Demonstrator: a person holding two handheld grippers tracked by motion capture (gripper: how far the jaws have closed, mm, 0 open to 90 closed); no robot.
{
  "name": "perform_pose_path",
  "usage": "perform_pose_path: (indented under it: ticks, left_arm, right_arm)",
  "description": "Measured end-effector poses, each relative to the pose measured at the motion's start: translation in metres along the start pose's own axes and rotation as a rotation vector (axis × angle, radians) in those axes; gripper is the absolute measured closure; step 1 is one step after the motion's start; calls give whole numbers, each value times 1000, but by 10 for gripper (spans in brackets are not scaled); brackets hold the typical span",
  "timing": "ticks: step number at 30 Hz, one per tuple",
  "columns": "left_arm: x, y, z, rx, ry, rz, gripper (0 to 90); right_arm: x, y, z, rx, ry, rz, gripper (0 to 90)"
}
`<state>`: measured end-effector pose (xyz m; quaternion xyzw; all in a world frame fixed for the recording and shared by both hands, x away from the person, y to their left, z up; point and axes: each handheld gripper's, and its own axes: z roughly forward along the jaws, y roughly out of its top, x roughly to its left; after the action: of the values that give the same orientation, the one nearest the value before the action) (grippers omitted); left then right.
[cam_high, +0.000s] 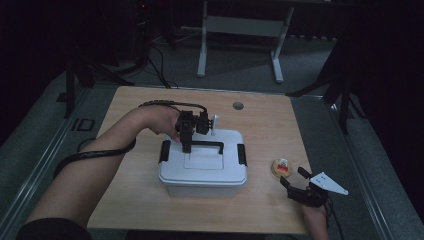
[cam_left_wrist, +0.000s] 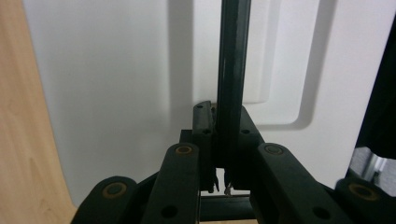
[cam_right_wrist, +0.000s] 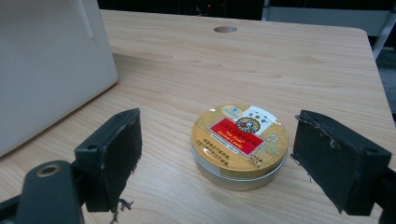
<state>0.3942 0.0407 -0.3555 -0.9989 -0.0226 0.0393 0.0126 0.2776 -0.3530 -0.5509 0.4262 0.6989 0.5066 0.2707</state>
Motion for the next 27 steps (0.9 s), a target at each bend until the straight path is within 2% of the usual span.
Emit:
perform_pose_path:
  ticks: [5, 6, 9, 16, 17, 23, 25, 27]
  left_arm:
    - [-1, -2, -6, -15, 4, 0, 837]
    - [-3, -5, -14, -19, 21, -3, 838]
    - [-3, -8, -21, -28, 25, -10, 837]
    - [-3, -18, -29, -33, 37, -26, 837]
    - [-4, -22, -31, -37, 40, -30, 837]
    - [-4, -39, -36, -42, 40, -61, 837]
    - [-4, -45, -37, -43, 39, -75, 837]
    - [-4, -57, -37, -42, 39, -100, 837]
  right_arm:
    - [0, 0, 0, 0, -1, 0, 153]
    - [0, 0, 0, 0, -1, 0, 153]
    - [0, 0, 0, -1, -1, 3, 153]
    - [-1, 0, -2, -13, 3, 9, 143]
    - [-2, 0, -3, -26, 6, 18, 129]
    - [-3, 0, -4, -32, 8, 29, 119]
    - [-3, 0, -3, -29, 3, 23, 119]
    - [-1, 0, -2, -19, -3, 10, 119]
